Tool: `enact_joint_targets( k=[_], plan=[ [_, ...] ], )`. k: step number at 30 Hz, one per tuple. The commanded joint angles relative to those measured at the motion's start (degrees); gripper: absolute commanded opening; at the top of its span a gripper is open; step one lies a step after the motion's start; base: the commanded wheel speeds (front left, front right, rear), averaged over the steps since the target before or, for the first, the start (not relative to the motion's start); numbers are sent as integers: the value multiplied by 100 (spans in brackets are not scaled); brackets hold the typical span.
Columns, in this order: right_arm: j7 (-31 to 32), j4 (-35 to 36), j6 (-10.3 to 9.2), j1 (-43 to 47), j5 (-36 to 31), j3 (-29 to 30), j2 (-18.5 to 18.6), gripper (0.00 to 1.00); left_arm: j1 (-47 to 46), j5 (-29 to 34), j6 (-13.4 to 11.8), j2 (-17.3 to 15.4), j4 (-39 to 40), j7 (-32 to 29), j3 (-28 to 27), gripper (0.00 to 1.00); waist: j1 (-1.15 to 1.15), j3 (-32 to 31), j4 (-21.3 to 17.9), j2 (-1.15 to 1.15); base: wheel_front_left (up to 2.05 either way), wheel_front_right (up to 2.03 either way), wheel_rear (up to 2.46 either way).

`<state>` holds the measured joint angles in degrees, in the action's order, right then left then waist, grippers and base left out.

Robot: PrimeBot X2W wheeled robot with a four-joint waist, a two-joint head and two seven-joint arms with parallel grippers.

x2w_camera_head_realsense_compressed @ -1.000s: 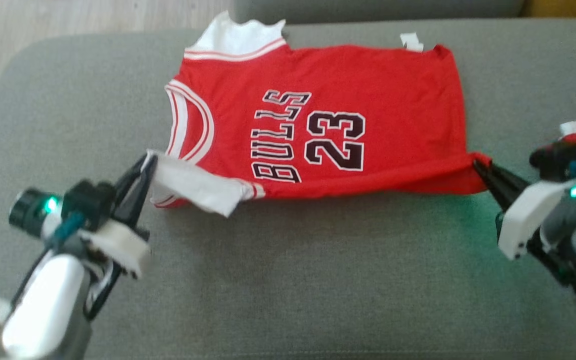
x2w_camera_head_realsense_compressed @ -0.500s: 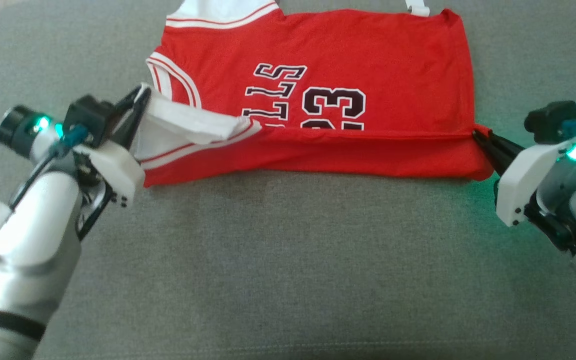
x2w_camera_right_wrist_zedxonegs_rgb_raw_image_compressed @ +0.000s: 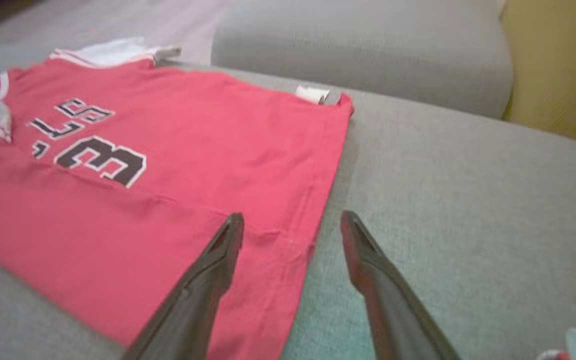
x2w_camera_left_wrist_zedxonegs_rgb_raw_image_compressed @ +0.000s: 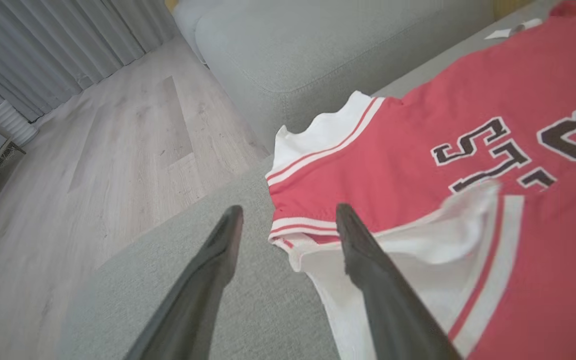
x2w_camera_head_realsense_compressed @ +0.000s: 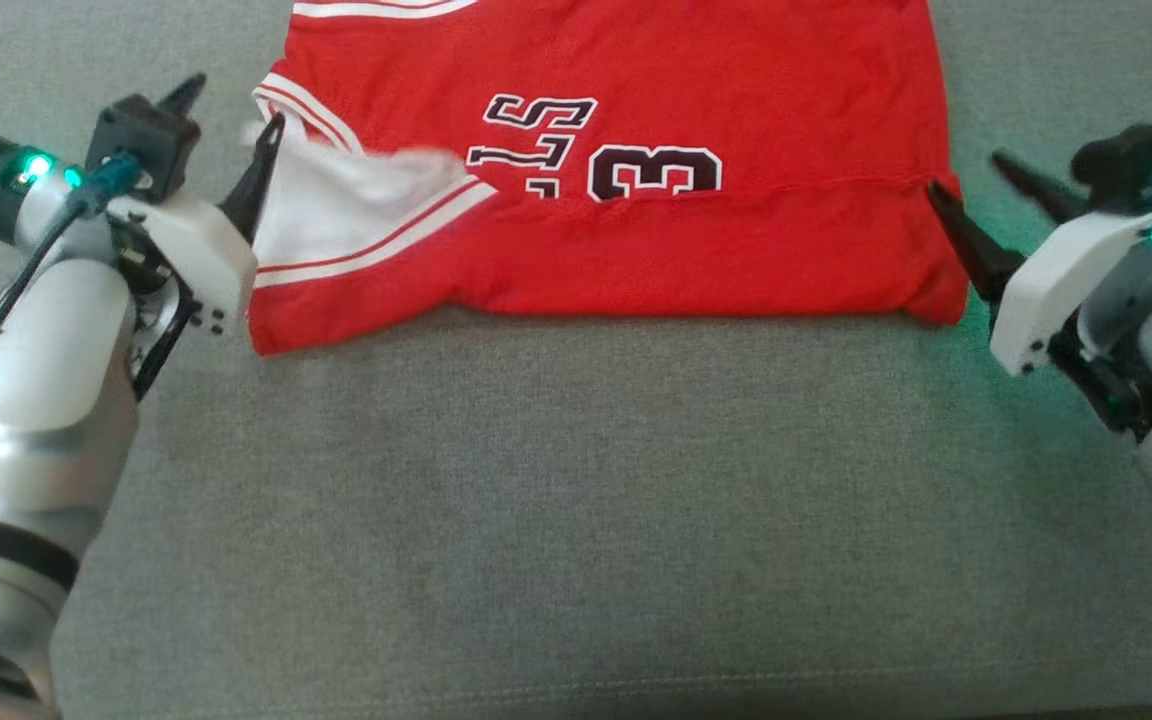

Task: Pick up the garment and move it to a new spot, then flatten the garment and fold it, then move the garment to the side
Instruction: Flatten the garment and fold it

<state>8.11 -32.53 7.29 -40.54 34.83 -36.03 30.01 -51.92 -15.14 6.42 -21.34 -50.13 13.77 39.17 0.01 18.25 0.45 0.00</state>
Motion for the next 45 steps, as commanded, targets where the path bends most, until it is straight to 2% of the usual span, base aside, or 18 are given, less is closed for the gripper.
enact_joint_targets(
  k=[1, 6, 10, 17, 21, 24, 30, 36, 45],
  plan=[
    [-211, 38, 20, -25, -4, 141, 6, 100, -277, -73, -99, -169, 149, 91, -311, 100, -1, -32, 4, 0, 0, 0, 0],
    [-1105, -104, 20, 154, -24, 856, -289, 100, 77, -191, -374, -83, 1048, 119, -782, 100, -1, -266, 54, 0, 0, 0, 0],
    [-2001, 206, 20, 517, -408, 1651, -795, 100, 950, -358, -604, 56, 2122, 121, -1436, 100, -1, -645, 98, 0, 0, 0, 0],
    [-2248, 956, 20, 1553, -1415, 2691, -1687, 100, 2119, -308, -767, 472, 3090, 122, -1967, 100, -1, -1116, 206, 0, 0, 0, 0],
    [-2274, 1224, 20, 2176, -1837, 3110, -2224, 100, 2752, -145, -944, 768, 3367, 122, -2132, 100, -1, -1301, 226, 0, 0, 0, 0],
    [-2287, 1361, 20, 2521, -2053, 3296, -2484, 100, 3181, -53, -1064, 996, 3471, 122, -2322, 100, -1, -1366, 211, 0, 0, 0, 0],
    [-2295, 1483, 20, 2800, -2200, 3312, -2673, 100, 3670, 73, -1079, 1341, 3332, 122, -2650, 100, -1, -1278, 116, 0, 0, 0, 0],
    [-2263, 1594, 20, 2703, -2243, 3264, -2702, 100, 3507, 248, -1060, 1405, 2717, 122, -2826, 100, -1, -1040, -28, 0, 0, 0, 0],
    [-2019, 1869, 20, 2539, -2165, 2987, -2709, 100, 2578, 403, -1120, 1241, 861, 122, -2959, 100, -1, -611, -275, 0, 0, 0, 0]
  ],
)
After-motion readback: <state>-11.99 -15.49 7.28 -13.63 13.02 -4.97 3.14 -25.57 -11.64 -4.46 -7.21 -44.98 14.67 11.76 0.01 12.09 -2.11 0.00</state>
